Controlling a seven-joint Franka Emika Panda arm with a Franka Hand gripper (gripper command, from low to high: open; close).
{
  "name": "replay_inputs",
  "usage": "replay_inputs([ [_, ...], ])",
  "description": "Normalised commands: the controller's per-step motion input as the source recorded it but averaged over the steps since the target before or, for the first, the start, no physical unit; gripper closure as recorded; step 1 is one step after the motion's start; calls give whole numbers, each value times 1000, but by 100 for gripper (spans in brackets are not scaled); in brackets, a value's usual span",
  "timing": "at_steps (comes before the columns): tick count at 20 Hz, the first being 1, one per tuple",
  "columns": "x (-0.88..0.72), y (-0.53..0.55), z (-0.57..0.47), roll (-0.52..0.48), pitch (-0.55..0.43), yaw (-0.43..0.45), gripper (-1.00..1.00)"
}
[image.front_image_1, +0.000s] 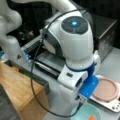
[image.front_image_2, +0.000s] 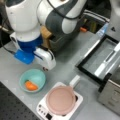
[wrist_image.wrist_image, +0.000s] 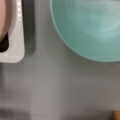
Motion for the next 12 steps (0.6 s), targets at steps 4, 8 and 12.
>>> replay_inputs([
  [4,-740,505,51,-247,-89,-84,-100],
  [8,-495,190,-147,-244,-184,-33,-100],
  [12,-451,146,-95,-193,-176,-12,-100],
])
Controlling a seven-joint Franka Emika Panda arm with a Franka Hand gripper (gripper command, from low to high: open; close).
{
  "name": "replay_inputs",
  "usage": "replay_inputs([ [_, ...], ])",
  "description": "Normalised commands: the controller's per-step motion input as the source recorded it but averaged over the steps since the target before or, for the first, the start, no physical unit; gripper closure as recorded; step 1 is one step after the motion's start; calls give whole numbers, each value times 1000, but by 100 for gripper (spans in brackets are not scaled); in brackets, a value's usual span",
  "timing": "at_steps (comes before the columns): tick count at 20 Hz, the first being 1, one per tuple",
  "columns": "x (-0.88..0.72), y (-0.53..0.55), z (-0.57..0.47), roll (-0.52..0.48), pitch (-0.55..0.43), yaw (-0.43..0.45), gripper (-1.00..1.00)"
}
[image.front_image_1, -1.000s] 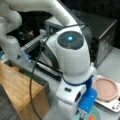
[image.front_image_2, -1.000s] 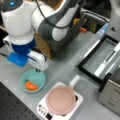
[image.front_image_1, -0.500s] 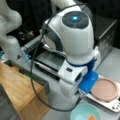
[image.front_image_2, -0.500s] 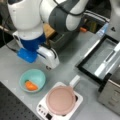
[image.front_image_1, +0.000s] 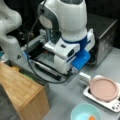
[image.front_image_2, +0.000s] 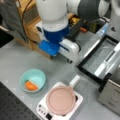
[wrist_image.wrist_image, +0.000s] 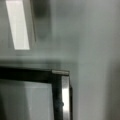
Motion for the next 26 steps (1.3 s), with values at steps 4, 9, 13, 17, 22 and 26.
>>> replay_inputs([
  [4,-390,107,-43,-160,-177,9,-100],
  [9,-259,73,-49,-137,-165,36,-100],
  [13,-177,59,-17,-132,-129,60,-100],
  [17,-129,64,15,-131,-88,85,-100],
  [22,-84,54,-13,-147,-61,98,-100],
  [26,-69,65,-40,-144,-46,110,-100],
])
